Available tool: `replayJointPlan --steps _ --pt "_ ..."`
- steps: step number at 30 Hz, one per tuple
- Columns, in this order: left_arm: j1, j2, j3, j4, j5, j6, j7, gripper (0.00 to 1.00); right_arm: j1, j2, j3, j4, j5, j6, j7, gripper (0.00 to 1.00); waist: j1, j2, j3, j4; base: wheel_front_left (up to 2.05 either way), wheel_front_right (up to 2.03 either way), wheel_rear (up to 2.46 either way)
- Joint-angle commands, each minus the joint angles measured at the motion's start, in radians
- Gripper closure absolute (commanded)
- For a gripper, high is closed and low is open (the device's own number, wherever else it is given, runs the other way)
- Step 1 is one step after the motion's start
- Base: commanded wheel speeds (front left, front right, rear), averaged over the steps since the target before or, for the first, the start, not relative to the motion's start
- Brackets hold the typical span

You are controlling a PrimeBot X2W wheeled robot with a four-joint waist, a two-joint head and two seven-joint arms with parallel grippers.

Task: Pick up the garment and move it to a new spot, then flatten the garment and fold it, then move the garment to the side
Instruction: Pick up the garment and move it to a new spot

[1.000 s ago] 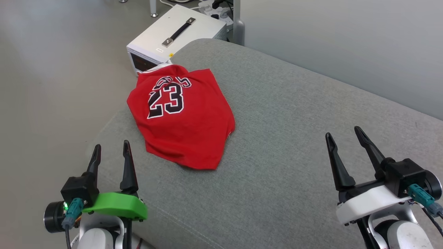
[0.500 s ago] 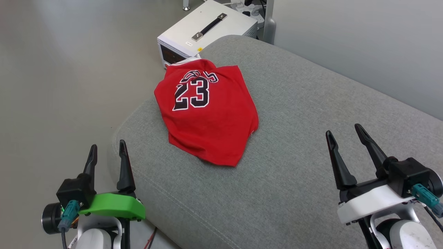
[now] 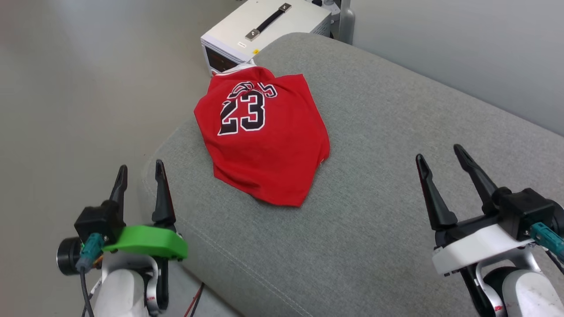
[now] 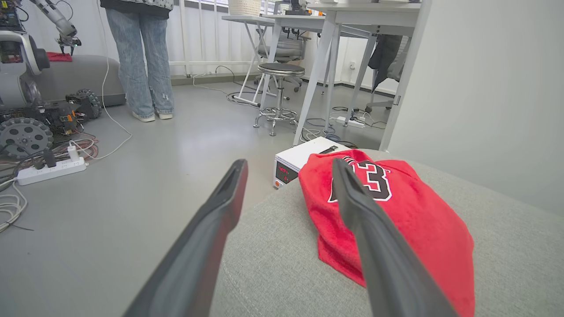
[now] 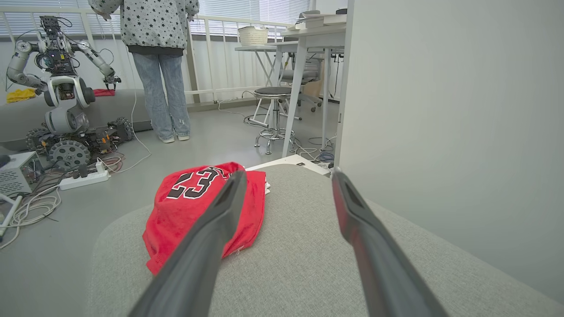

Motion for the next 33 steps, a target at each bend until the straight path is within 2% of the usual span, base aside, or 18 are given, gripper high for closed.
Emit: replayJointPlan --steps 1,8,12,20,22,23,26,33 --pt "-0.05 -0.005 -0.005 0.008 -0.014 -0.007 -0.006 0.0 -0.021 -0.015 0.0 -0.015 0.005 -0.001 0.006 0.0 0.0 0.0 0.055 -0.038 0.0 0.0 0.0" --pt "-0.223 0.01 0.0 0.051 -0.034 -0.015 -0.002 0.0 -0.078 -0.068 0.0 -0.055 0.01 -0.001 0.036 0.0 0.0 0.0 0.181 -0.134 0.0 0.0 0.0" --pt "-0.333 0.032 0.012 0.102 -0.077 -0.036 0.047 0.0 -0.109 -0.091 -0.002 -0.068 0.013 -0.001 0.041 0.0 0.0 0.0 0.245 -0.19 0.0 0.0 0.0" --pt "-0.547 0.109 0.042 0.272 -0.212 -0.073 0.358 0.0 -0.168 -0.127 -0.002 -0.094 0.023 -0.001 0.038 0.0 0.0 0.0 0.346 -0.274 0.0 0.0 0.0" --pt "-0.59 0.135 0.042 0.317 -0.244 -0.08 0.457 0.0 -0.183 -0.133 -0.003 -0.1 0.025 -0.001 0.037 0.0 0.0 0.0 0.368 -0.291 0.0 0.0 0.0" --pt "-0.626 0.168 0.04 0.362 -0.278 -0.088 0.575 0.0 -0.198 -0.139 -0.003 -0.108 0.028 -0.001 0.035 0.0 0.0 0.0 0.39 -0.308 0.0 0.0 0.0" --pt "-0.665 0.209 0.046 0.409 -0.319 -0.091 0.71 0.0 -0.212 -0.145 -0.006 -0.121 0.031 -0.001 0.037 0.0 0.0 0.0 0.422 -0.324 0.0 0.0 0.0" --pt "-0.714 0.288 0.07 0.477 -0.341 -0.05 0.867 0.0 -0.239 -0.163 -0.007 -0.142 0.037 -0.001 0.043 0.0 0.0 0.0 0.495 -0.355 0.0 0.0 0.0"
